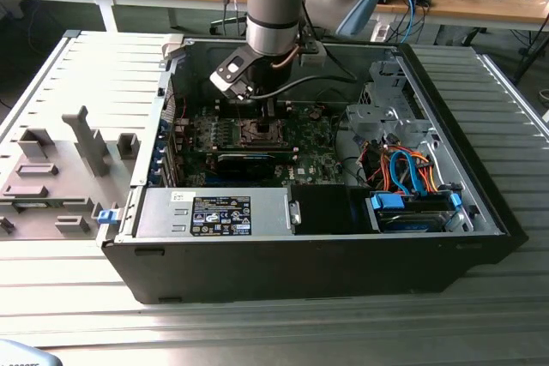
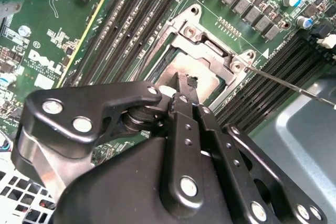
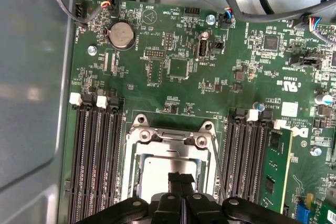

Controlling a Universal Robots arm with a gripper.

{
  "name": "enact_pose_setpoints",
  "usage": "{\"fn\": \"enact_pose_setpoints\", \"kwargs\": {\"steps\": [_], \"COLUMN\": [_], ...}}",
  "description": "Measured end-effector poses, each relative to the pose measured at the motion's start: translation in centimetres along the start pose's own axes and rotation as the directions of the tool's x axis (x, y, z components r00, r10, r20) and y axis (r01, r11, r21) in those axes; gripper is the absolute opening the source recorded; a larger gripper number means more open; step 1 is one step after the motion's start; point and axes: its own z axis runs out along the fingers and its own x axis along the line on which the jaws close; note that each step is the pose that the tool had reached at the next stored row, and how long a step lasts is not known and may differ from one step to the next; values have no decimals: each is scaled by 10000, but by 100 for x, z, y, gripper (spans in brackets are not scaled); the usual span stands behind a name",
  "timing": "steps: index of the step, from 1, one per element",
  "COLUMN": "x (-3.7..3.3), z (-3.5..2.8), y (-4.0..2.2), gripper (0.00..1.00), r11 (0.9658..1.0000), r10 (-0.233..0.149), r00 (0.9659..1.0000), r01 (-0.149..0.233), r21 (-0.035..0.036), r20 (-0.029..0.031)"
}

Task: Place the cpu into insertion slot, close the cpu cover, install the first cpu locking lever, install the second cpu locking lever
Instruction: 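Close the cpu cover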

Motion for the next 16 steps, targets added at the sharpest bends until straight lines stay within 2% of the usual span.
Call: {"fn": "enact_pose_setpoints", "kwargs": {"steps": [8, 16], "x": [0, -1], "z": [-47, -131], "y": [0, -2], "gripper": [11, 11], "r11": [10000, 10000], "r10": [-1, -1], "r00": [10000, 10000], "r01": [1, 1], "r21": [0, -1], "r20": [0, 0]}}
